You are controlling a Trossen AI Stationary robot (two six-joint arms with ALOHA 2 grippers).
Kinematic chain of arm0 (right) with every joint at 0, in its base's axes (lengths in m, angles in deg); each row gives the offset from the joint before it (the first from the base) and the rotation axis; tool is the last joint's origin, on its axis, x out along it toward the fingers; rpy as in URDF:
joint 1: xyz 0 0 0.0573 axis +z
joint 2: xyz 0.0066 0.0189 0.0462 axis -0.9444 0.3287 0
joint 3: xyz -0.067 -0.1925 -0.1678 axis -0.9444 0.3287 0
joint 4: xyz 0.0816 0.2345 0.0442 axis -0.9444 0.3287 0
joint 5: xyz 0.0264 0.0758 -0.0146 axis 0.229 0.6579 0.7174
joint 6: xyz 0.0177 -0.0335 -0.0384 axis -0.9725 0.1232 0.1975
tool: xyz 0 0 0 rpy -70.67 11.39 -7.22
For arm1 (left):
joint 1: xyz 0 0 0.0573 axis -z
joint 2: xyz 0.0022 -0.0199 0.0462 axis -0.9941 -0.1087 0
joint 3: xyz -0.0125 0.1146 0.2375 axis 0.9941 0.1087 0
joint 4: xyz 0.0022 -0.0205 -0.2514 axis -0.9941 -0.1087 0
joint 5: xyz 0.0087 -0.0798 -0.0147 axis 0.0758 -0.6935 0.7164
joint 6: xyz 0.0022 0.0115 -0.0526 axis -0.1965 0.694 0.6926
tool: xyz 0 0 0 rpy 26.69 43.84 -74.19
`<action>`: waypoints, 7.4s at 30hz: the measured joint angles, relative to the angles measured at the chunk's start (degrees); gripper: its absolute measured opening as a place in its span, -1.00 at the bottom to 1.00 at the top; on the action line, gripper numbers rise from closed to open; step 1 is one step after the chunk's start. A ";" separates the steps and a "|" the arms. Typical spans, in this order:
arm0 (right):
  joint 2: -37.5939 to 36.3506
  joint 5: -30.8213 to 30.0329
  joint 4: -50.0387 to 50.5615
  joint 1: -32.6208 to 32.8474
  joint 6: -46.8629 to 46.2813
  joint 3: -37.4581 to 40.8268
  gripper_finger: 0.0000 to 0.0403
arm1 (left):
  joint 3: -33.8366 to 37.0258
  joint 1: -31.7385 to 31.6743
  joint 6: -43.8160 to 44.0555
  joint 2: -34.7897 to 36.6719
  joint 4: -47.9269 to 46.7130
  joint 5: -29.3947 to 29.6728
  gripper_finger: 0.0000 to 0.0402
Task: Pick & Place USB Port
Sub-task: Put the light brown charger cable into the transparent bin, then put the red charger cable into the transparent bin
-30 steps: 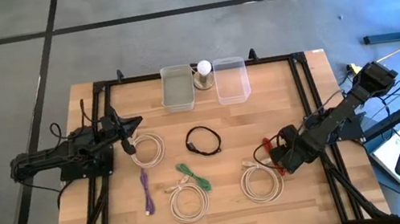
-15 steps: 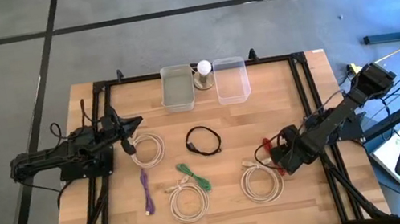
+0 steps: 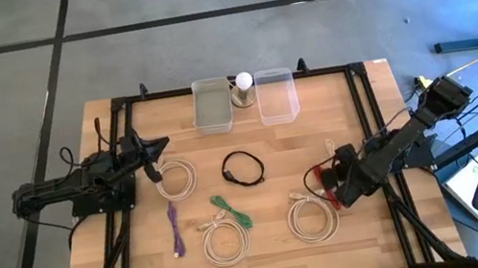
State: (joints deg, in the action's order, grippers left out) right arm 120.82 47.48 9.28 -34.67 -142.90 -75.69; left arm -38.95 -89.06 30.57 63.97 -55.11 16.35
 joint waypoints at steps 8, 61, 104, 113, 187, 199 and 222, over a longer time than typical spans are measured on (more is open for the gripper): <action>-0.04 -38.23 13.87 -3.76 5.37 -3.94 -0.99 | 0.02 -0.04 0.91 0.00 0.02 -1.37 -0.97; -0.73 7.09 -36.86 -62.59 93.44 -25.97 -1.00 | 0.09 -0.02 -0.61 0.00 4.51 -7.78 -0.98; 14.14 19.69 -30.60 -68.98 81.73 -25.97 -1.00 | 0.04 -0.04 -0.63 0.00 4.70 -7.91 -0.98; 14.21 17.21 -26.95 -68.69 82.89 -29.25 -1.00 | -0.02 -0.04 -0.72 0.00 6.04 -7.27 -0.98; -10.77 26.41 10.87 -34.39 72.55 -32.35 -0.53 | 0.04 -0.04 -0.55 -0.01 4.29 -11.18 -0.98; -8.31 13.66 9.12 -10.10 39.96 -21.13 -0.53 | 0.04 -0.04 0.91 0.00 4.32 -11.10 -0.98; -3.08 16.60 -12.51 -9.39 31.16 -3.16 -0.04 | 0.04 -0.04 0.84 -0.01 4.79 -10.70 -0.98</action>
State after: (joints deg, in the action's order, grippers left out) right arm 117.75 64.08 -3.23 -44.06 -111.74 -78.85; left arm -38.91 -89.10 31.42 63.96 -50.32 5.65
